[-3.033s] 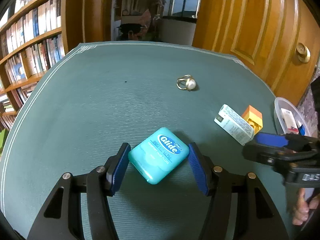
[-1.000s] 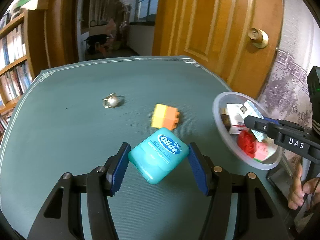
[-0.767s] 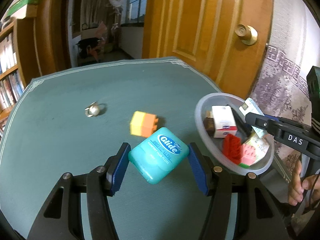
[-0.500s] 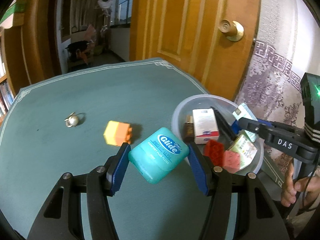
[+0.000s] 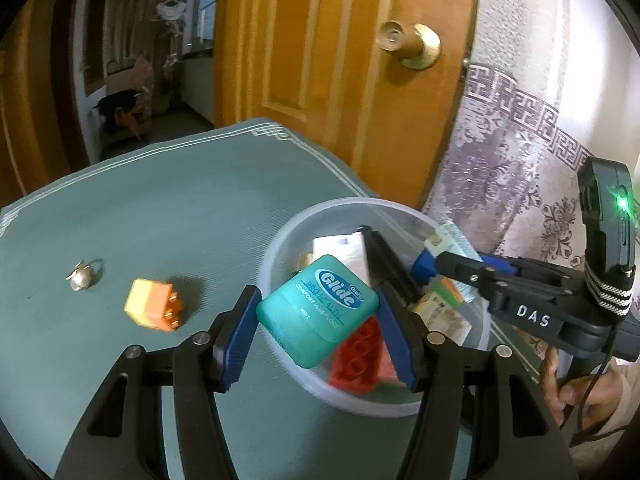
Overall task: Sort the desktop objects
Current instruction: 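Carry the floss case and silver box over the clear bowl, then open both grippers to drop the floss case and silver box into the bowl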
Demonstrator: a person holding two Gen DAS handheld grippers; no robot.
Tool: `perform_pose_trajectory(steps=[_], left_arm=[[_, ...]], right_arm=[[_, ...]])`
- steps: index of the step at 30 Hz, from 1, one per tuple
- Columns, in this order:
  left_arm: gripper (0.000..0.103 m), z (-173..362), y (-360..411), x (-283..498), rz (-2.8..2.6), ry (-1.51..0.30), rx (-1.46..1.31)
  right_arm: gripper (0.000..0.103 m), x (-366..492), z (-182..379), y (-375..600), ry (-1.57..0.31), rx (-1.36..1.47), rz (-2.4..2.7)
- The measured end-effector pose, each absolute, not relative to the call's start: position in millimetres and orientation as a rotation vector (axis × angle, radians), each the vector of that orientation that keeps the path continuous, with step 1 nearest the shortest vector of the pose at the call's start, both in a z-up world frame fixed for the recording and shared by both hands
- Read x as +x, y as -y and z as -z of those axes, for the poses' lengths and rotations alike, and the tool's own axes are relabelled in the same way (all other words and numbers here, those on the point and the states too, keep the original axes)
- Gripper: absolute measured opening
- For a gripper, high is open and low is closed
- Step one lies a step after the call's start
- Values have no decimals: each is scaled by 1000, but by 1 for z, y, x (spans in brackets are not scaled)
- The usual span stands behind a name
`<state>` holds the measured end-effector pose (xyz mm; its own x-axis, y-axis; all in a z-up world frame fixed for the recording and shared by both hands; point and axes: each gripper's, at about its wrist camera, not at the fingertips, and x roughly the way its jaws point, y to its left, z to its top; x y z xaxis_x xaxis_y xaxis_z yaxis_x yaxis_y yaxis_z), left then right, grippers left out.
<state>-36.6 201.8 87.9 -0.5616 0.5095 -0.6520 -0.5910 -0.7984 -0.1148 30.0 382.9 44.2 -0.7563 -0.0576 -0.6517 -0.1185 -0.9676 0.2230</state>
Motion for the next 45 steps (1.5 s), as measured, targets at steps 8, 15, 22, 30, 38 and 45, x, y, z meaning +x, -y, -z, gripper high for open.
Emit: perform_pose_trajectory(steps=[8, 15, 22, 30, 38, 45], left_arm=[[62, -86, -233, -48, -2218, -113, -956], [75, -79, -228, -58, -2182, -5, -1014], [75, -78, -210, -65, -2231, 47, -1032], [75, -78, -191, -67, -2320, -6, -1033], [75, -72, -158, -77, -2370, 64, -1078], [75, -68, -125, -85, -2434, 124, -1105]], right_arm=[[28, 34, -40, -395, -418, -1080, -2865], [41, 37, -33, -412, -500, -1103, -2817], [44, 38, -37, -407, -475, -1097, -2828], [47, 35, -42, -398, -453, -1094, -2847], [51, 26, -46, -374, -412, -1109, -2893], [51, 20, -52, -353, -385, -1117, -2944]])
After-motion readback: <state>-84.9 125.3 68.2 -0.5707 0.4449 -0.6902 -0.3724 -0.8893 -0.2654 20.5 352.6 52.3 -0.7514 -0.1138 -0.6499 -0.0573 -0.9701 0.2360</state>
